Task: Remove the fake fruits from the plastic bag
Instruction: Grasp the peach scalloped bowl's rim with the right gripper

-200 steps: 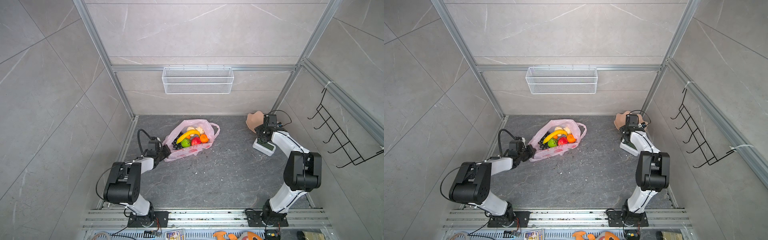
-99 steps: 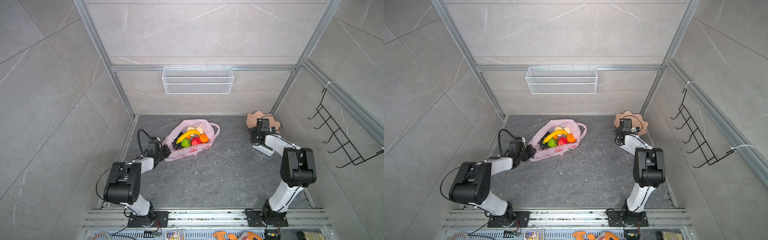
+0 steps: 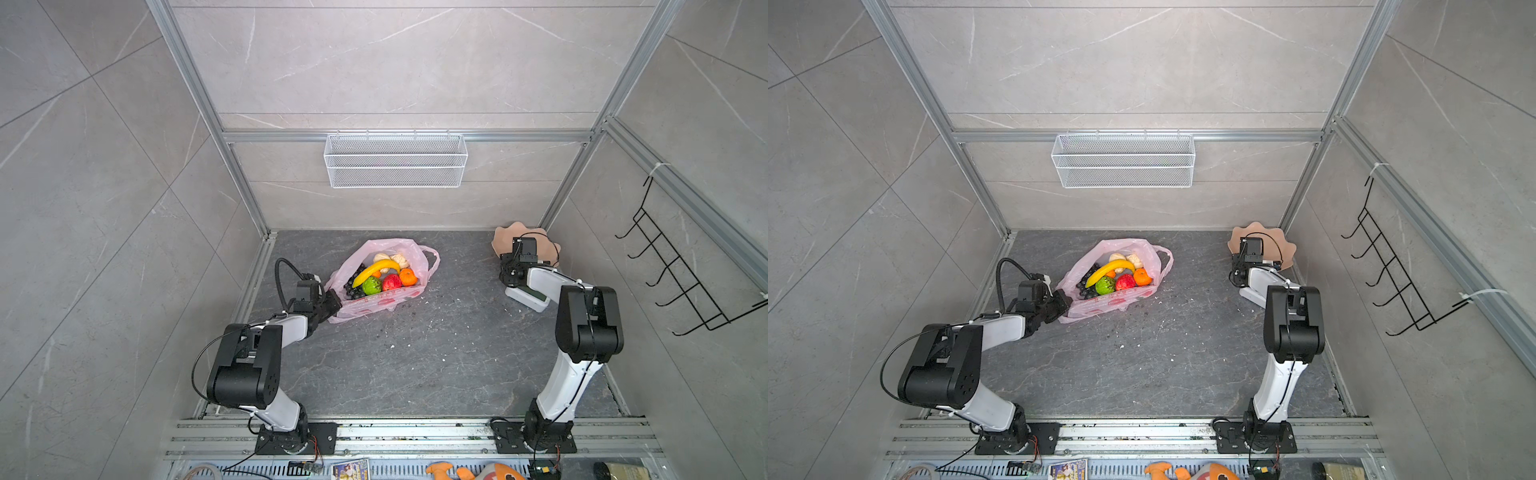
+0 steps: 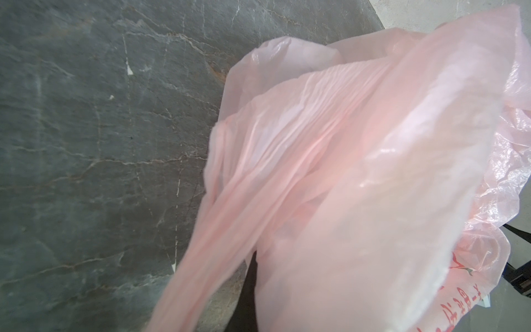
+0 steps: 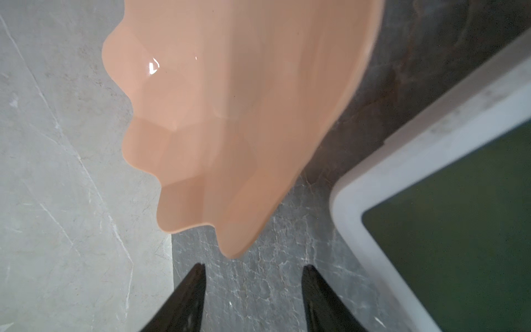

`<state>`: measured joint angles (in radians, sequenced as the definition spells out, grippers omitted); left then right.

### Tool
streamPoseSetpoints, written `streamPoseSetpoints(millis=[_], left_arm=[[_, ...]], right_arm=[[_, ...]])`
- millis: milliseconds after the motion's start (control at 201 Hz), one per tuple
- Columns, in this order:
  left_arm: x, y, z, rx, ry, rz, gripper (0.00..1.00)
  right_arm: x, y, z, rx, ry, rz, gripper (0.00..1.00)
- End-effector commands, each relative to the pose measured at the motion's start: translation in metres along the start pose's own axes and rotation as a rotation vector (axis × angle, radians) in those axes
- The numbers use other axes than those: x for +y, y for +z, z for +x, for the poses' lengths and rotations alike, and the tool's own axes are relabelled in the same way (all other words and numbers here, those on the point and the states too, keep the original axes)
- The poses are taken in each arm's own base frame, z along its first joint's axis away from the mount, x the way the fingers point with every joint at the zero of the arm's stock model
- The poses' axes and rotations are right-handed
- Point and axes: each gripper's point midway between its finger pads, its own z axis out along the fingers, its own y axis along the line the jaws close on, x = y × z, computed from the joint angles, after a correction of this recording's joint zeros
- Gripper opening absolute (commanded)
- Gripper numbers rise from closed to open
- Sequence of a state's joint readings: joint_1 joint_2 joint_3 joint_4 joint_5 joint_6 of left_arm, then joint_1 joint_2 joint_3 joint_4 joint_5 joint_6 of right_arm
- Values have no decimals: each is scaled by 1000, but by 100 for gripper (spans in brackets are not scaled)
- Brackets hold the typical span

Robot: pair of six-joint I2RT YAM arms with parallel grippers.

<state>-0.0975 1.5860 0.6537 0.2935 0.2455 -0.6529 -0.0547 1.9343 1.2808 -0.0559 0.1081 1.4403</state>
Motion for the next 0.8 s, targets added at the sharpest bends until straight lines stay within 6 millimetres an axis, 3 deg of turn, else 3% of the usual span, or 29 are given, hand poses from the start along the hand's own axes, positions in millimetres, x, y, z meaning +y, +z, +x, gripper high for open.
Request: streamPoseSetpoints(millis=[0, 184, 378, 548, 792], left_arm=[[-12, -3, -9, -27, 22, 45, 2], [-12, -4, -10, -32, 24, 45, 2], [-12, -4, -10, -30, 24, 45, 3], [-12, -4, -10, -31, 25, 44, 3], [-11, -5, -10, -33, 27, 41, 3]], right_arm=[[5, 7, -10, -25, 53, 9, 55], [-2, 25, -9, 19, 114, 45, 51], [-4, 31, -7, 28, 143, 60, 46], [-4, 38, -2, 76, 176, 66, 32], [-13, 34, 1, 90, 209, 90, 15]])
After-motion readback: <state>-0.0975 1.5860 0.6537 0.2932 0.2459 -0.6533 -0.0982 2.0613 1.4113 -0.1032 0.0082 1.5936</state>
